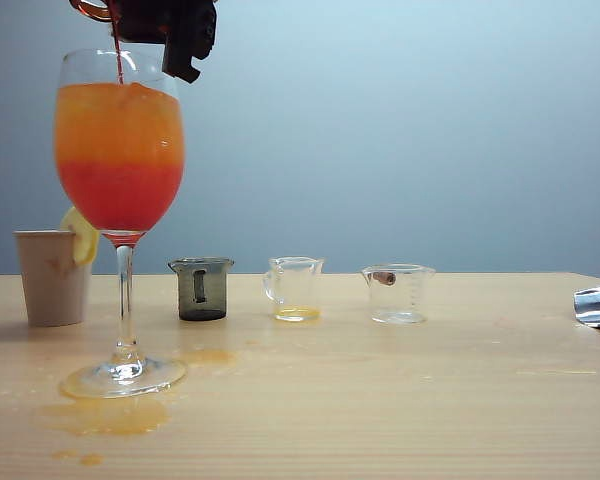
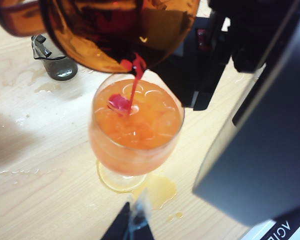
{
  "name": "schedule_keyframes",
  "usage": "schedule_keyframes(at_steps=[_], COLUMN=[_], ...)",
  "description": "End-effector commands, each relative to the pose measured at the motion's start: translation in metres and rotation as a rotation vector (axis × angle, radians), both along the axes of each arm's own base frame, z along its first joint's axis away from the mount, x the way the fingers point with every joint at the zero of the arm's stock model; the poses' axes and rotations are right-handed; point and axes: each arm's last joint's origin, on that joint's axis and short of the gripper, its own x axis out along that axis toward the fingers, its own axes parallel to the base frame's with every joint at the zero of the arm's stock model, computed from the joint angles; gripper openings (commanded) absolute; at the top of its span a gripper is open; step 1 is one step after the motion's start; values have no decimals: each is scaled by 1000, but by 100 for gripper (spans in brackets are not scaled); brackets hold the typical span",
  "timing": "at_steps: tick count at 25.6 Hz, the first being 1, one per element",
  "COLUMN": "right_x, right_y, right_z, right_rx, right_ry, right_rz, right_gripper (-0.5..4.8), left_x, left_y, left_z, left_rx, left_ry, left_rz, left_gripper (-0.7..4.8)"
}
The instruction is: Pick up the fourth measuring cup from the left, pour the grenadine inside into the goblet, and finally put the measuring cup back in its original place.
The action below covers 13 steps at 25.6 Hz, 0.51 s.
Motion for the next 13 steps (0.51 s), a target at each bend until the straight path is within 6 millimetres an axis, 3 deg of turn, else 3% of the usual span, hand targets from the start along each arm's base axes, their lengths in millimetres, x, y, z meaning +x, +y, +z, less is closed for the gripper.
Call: schedule_keyframes(at_steps=[1,13], right_x=[-2,-1], right_y=[0,0], right_z=[9,10], right_rx=[40,33], right_ry=[-31,-58], right_rz=[-1,-17], right_gripper=[104,104], left_x=[-1,-1], left_y=[0,0], left_z=[1,1], left_rx=[-4,-4], left_ry=[-7,-8], left_rz=[-3,-2], left_gripper=[-2,-2])
